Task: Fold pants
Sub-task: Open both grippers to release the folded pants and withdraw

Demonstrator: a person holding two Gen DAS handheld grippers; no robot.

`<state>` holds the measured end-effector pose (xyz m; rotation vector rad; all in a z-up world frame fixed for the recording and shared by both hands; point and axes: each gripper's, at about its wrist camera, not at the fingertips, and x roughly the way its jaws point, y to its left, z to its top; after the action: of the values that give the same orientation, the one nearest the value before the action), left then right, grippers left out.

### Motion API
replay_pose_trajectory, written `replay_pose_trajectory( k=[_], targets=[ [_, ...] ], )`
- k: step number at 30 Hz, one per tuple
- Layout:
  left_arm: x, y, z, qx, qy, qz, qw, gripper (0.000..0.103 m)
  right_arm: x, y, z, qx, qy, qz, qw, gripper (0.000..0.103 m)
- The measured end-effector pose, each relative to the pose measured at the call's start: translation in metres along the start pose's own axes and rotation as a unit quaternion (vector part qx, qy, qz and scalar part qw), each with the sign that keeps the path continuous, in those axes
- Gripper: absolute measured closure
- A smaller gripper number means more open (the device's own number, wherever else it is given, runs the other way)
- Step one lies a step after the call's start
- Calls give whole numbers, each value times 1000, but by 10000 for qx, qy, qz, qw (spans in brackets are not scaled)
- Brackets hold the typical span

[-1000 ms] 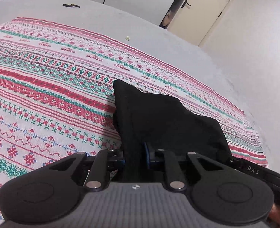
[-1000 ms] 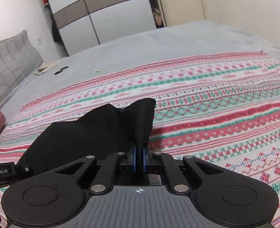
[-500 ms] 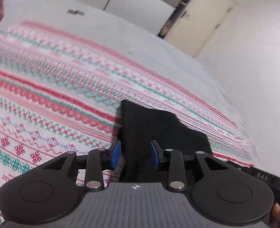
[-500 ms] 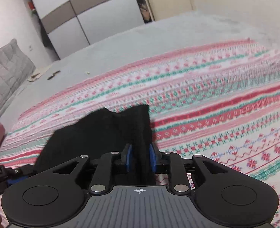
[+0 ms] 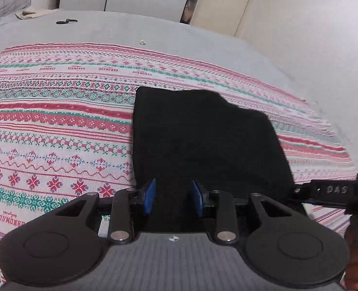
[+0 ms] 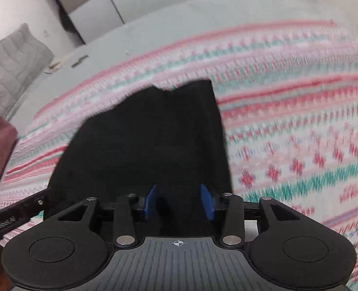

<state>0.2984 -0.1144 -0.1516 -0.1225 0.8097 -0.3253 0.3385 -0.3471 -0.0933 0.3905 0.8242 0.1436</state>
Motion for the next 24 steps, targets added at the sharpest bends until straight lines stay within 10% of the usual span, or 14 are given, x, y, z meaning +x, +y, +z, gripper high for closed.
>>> replay_pose_trajectory(
  k=[24],
  targets=[
    [-40,-19,-3,215,-187,909,9955,41,-22,43,-29,-1168,-151,-383,9923,61]
  ],
)
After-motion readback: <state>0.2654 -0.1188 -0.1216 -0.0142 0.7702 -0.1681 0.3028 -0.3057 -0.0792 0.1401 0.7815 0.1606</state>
